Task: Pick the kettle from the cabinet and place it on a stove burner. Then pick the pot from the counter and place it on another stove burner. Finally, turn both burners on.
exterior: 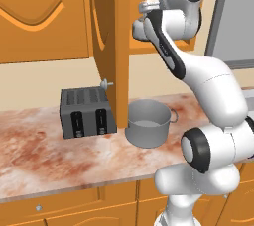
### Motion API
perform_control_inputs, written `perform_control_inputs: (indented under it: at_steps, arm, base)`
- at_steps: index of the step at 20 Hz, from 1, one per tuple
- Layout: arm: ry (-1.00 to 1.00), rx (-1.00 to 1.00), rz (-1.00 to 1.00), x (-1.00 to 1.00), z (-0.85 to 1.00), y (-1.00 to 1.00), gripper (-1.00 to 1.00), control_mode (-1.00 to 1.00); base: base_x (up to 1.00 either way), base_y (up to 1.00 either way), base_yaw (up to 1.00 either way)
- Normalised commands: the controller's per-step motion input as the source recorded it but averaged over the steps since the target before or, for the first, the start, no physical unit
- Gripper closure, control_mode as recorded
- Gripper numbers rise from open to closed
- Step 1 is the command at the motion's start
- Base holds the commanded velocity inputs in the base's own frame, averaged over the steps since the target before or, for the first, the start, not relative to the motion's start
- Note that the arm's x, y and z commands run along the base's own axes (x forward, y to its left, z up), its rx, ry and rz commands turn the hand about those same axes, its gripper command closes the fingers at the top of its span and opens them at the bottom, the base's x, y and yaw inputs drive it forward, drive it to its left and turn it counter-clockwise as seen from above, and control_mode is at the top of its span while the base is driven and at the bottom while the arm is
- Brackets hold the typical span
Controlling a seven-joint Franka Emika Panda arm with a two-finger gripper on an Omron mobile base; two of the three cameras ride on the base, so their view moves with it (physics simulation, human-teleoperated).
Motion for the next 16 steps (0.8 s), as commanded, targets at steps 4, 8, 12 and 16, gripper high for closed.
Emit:
perform_control_inputs:
  at_steps: [4, 8, 12, 16]
  arm:
    - [-0.07, 0.00, 0.00, 0.02, -0.01, 0.00, -1.00, -1.00]
    - [-0.07, 0.00, 0.00, 0.07, 0.00, 0.03, -1.00, -1.00]
    - [-0.03, 0.00, 0.00, 0.01, -0.01, 0.04, -1.00, -1.00]
    - [-0.02, 0.00, 0.00, 0.02, -0.04, 0.04, -1.00, -1.00]
  base:
    - [0.00, 0.00, 0.00]
    - [0.00, 0.00, 0.00]
    - [0.00, 0.00, 0.00]
    - [0.00, 0.00, 0.00]
